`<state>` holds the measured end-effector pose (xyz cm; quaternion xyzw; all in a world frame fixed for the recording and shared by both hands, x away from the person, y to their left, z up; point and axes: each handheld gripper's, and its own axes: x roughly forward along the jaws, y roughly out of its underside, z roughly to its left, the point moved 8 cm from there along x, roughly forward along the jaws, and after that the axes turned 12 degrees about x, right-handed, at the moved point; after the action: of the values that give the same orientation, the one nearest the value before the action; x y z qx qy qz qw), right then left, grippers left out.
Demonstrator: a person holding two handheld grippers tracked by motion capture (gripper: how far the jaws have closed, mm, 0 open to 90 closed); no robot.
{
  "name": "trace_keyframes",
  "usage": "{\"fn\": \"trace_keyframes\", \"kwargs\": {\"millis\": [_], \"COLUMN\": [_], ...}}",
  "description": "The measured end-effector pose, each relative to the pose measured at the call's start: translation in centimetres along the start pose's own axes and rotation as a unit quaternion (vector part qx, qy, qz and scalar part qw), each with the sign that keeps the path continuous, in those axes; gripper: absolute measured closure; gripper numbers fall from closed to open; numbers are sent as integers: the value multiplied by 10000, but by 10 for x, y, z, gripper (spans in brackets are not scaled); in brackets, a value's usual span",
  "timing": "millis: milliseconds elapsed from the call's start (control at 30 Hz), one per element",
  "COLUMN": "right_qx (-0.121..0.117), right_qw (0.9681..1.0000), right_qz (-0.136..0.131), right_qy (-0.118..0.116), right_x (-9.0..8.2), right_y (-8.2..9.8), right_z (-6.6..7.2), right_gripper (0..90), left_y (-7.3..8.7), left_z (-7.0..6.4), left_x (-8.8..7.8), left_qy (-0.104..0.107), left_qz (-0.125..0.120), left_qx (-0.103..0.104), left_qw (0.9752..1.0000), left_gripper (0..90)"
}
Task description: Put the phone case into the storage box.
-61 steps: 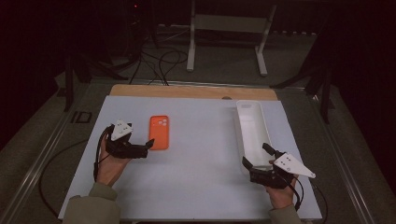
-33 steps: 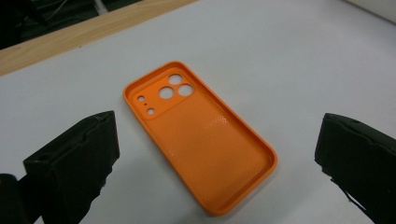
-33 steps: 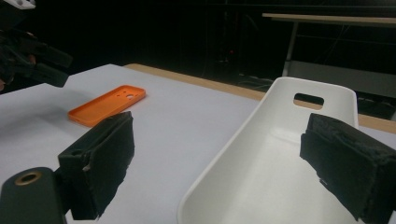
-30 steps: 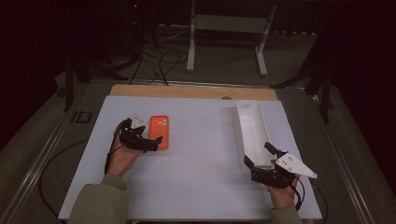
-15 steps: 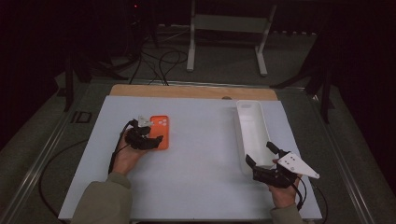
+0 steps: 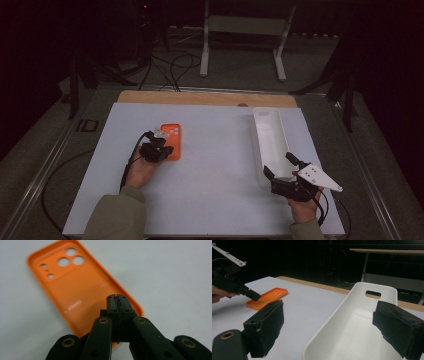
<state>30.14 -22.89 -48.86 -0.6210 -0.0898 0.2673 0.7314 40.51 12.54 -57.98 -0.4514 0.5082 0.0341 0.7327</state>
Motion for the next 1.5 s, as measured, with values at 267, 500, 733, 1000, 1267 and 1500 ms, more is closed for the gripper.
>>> {"fn": "trace_keyframes", "kwargs": {"millis": [267,500,733,1000,1267,1500], "right_qx": [-15,-5,-21,-17,-16,-1], "right_qw": [10000,10000,10000,10000,10000,10000], "right_qz": [4,4,5,-3,12,46], "right_qy": [17,30,32,49,55,40], "right_x": [0,-1,-1,-1,0,1], "right_y": [0,0,1,0,0,0], "right_z": [0,-1,-1,-2,-4,-7], "right_gripper": [92,93,96,96,95,95], "left_y": [2,2,2,3,6,11], "left_z": [-10,-13,-14,-17,-21,-25], "left_x": [9,13,13,12,9,5], "left_qy": [143,185,270,350,406,440], "left_qz": [131,111,120,131,130,125], "left_qx": [-3,-38,-86,-51,-17,64], "left_qw": [9998,9998,9995,9993,9991,9989], "left_gripper": [900,900,900,900,900,900]}}
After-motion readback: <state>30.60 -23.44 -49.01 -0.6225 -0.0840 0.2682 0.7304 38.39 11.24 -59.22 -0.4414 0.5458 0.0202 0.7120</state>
